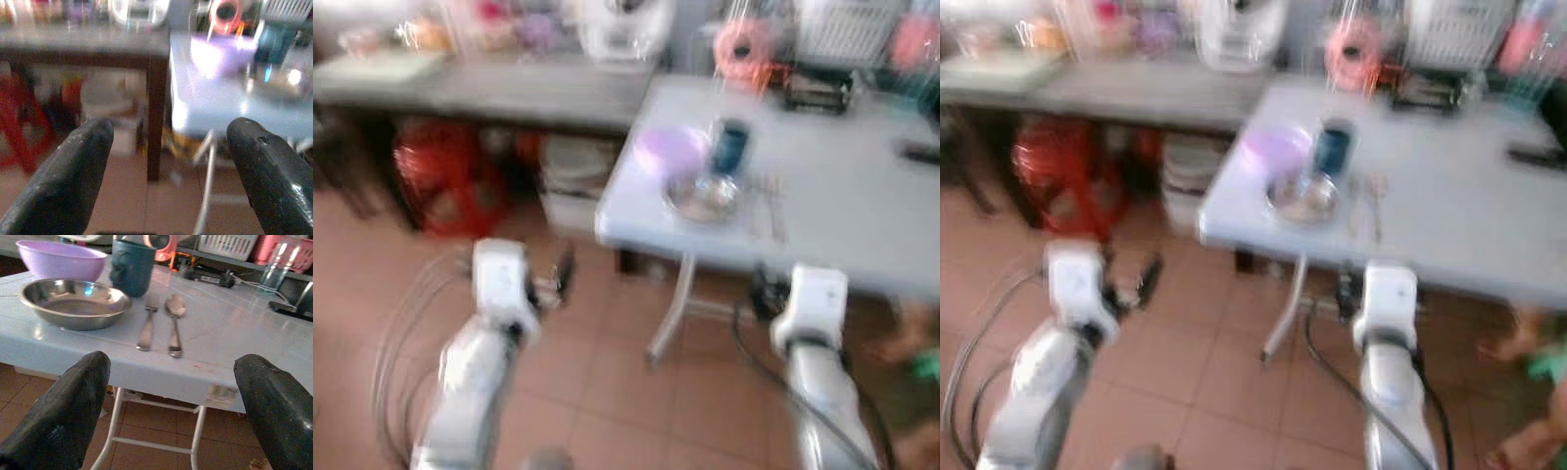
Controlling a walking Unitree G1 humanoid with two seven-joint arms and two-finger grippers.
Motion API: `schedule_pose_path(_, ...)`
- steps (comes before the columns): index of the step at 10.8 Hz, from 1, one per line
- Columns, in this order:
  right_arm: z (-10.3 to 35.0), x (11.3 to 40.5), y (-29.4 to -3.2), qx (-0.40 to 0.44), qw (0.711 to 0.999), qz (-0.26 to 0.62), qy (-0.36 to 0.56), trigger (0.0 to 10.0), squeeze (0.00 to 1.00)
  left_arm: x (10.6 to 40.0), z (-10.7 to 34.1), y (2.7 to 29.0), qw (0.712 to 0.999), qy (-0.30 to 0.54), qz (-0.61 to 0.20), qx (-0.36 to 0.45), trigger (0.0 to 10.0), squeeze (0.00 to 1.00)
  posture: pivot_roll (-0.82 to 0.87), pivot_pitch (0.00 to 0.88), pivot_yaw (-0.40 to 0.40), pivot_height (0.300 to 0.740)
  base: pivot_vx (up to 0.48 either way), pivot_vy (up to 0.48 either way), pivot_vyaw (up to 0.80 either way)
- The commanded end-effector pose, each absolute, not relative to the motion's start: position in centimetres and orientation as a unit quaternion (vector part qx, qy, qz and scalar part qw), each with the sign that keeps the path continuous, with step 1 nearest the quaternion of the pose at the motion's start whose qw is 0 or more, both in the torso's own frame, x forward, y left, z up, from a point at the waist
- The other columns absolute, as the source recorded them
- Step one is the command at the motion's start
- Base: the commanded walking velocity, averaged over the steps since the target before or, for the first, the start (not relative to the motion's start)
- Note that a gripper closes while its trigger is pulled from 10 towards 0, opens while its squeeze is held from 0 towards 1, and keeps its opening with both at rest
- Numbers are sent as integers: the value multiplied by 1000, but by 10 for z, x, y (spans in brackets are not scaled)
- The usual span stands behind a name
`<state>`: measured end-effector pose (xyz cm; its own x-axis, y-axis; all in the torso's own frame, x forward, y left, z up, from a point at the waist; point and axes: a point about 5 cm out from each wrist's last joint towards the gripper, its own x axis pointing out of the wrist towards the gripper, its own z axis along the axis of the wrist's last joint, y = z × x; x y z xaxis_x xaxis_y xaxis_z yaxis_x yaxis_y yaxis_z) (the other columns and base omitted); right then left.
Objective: Setting the table
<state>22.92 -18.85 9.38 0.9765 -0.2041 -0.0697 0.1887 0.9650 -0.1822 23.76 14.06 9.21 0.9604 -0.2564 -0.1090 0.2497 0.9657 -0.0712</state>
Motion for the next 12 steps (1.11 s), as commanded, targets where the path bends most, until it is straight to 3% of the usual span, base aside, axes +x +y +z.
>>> schedule_pose_path(1, 100, 235, -182, -99, 992, -79, 30, 10000, 0, 240, 98, 136, 989, 45, -138, -17, 10000, 0, 20, 0, -55, 740, 0, 0, 0)
schedule_pose_path(3, 108, 253, -182, -104, 994, -22, 21, 10000, 0, 239, 100, 130, 995, 8, -95, 5, 10000, 0, 51, 0, -122, 740, 0, 0, 0)
schedule_pose_path(5, 110, 251, -177, -87, 996, 1, 10, 10000, 0, 238, 104, 142, 998, -33, -52, -2, 10000, 0, 46, 0, -138, 740, 0, 0, 0)
schedule_pose_path(12, 109, 221, -182, -48, 996, -70, -5, 10000, 0, 256, 114, 140, 997, -28, -74, -1, 10000, 0, -80, 0, 78, 740, 0, 0, 0)
